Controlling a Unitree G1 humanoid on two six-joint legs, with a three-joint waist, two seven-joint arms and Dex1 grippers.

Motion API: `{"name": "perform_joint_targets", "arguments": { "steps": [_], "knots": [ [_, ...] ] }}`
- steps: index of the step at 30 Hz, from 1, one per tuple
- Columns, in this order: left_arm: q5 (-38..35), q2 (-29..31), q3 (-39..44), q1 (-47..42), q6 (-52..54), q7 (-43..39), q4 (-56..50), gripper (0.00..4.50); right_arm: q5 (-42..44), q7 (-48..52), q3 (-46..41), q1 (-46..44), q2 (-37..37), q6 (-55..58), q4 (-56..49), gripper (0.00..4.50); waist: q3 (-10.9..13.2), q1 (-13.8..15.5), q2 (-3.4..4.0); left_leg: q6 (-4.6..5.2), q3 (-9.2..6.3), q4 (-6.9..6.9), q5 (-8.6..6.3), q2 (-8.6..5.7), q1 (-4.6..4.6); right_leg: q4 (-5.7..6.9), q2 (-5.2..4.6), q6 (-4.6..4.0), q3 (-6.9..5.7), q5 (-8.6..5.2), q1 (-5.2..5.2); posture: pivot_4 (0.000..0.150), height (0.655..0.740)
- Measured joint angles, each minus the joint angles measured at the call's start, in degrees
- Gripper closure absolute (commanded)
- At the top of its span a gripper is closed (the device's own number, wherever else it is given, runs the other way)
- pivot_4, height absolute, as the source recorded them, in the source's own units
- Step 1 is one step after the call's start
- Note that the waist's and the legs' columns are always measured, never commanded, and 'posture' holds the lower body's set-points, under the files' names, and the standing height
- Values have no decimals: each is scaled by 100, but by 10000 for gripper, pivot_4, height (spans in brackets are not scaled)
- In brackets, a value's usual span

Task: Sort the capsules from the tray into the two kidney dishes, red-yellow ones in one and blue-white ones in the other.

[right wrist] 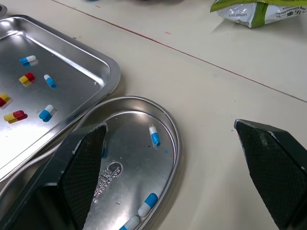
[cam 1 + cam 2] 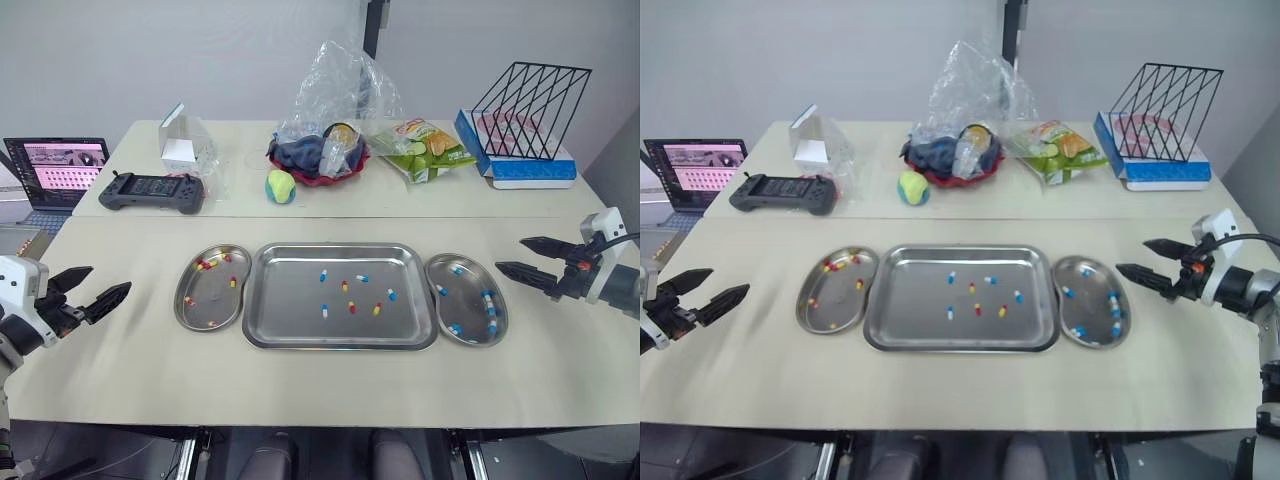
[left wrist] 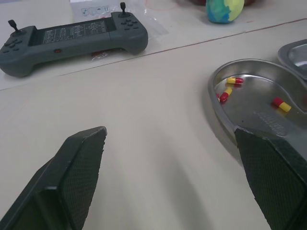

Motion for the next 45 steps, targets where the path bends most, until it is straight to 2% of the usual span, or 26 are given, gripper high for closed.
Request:
{"name": "perform_joint_targets", "arguments": {
  "steps": [12,18,22,25,29,32,35,40,45],
  "knots": [
    [-371,2,4,135,35,-582,-446,321,18,-38,-1,51,7,56,-185,0,0,-7,0,1,0,-1,0,1,0,0,1,0,0,0,0,1500,7400],
    [-463,14,-45,416,1,-949,-927,321,342,-124,199,553,316,754,-1871,0,3,-13,8,2,-1,-2,-1,3,1,1,2,-1,2,0,-2,1500,7400],
    [-426,12,-141,524,-92,-974,-1084,321,464,-273,393,450,366,1126,-2735,0,3,3,8,3,-2,-1,-2,5,2,0,4,-1,1,0,1,1500,7400],
    [-470,12,-181,702,-70,-1017,-1417,321,539,-370,862,230,594,1421,-3354,0,3,4,8,5,-3,-2,-3,6,2,-1,5,-1,1,1,-1,1500,7400],
    [-518,10,-217,853,44,-1012,-1820,321,282,-547,1680,-63,843,1653,-3633,0,4,16,7,5,-3,0,-3,4,0,-3,3,-3,0,2,0,1500,7400],
    [-611,6,-214,898,155,-991,-1955,321,101,-667,1936,-174,939,1660,-3618,0,4,64,7,4,-6,0,-3,3,-2,-4,3,-3,-3,2,-1,1500,7400],
    [-646,-92,-172,987,140,-931,-2071,321,-49,-1024,2325,-482,1519,1938,-3677,0,2,19,4,1,-8,-5,-1,12,4,-4,13,-9,-2,5,-3,1500,7400],
    [-641,-208,-178,1181,74,-898,-2312,321,-513,-1916,3720,-507,2884,2409,-3972,0,0,-100,1,-8,-13,-19,4,19,0,2,20,-18,0,3,-23,1500,7400],
    [-633,-208,-143,1312,-10,-846,-2317,321,-1097,-2943,3726,-677,3403,2636,-3846,0,-2,-39,-5,-9,-20,-11,4,9,1,0,15,-20,-2,6,-18,1500,7400]
  ]
}}
